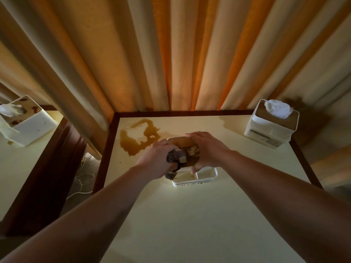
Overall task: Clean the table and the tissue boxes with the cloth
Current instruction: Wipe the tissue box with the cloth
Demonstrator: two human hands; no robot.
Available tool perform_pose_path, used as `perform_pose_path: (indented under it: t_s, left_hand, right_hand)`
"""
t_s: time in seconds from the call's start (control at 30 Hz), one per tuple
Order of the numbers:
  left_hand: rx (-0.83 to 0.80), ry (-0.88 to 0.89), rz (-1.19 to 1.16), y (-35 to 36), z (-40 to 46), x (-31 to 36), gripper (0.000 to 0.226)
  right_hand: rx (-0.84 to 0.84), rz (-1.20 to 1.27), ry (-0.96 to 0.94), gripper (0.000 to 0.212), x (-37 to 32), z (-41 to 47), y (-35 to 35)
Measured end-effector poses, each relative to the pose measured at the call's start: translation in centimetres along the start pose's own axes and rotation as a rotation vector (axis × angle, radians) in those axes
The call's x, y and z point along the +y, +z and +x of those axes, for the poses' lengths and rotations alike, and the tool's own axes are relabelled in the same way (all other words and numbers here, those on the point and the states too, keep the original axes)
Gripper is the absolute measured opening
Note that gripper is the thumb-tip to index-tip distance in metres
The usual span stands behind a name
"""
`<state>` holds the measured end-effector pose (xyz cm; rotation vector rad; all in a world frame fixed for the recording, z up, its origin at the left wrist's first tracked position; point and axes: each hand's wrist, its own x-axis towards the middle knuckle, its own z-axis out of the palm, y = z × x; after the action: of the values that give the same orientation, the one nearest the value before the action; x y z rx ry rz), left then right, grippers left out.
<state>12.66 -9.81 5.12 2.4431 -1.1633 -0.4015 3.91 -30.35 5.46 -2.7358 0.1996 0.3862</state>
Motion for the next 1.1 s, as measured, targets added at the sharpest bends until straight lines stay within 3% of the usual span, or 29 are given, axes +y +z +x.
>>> perform_pose_path:
  t_s: [0.2, 0.4, 0.77, 0.9, 1.1]
  left_hand:
    - [0.006, -0.043, 0.063, -0.8, 4.0, -0.5, 0.051]
    - [0.004, -0.041, 0.14, -1.1, 6.6, -0.5, 0.052]
    - [-0.041, 0.074, 0.033, -0.2, 0.0, -0.3, 0.046]
    - [-0.096, 0.066, 0.03, -0.9, 1.6, -0.4, 0.043]
    - [-0.04, 0.012, 0.137, -1.5, 5.8, -0.2, 0.042]
  right_hand:
    - [0.048, -0.01, -0.045, 0.127, 0.5, -0.3, 0.8]
    - [0.035, -0.017, 0.046, 0.15, 0.1, -0.1, 0.7]
    - [-0.019, -0.05, 0.029, 0.132, -0.5, 0.0, 0.2]
    - [-0.025, -0.048, 0.023, 0.132, -0.1, 0.0, 0.3]
    - [0.018, -0.073, 0.023, 0.125, 0.1, 0.6, 0.6]
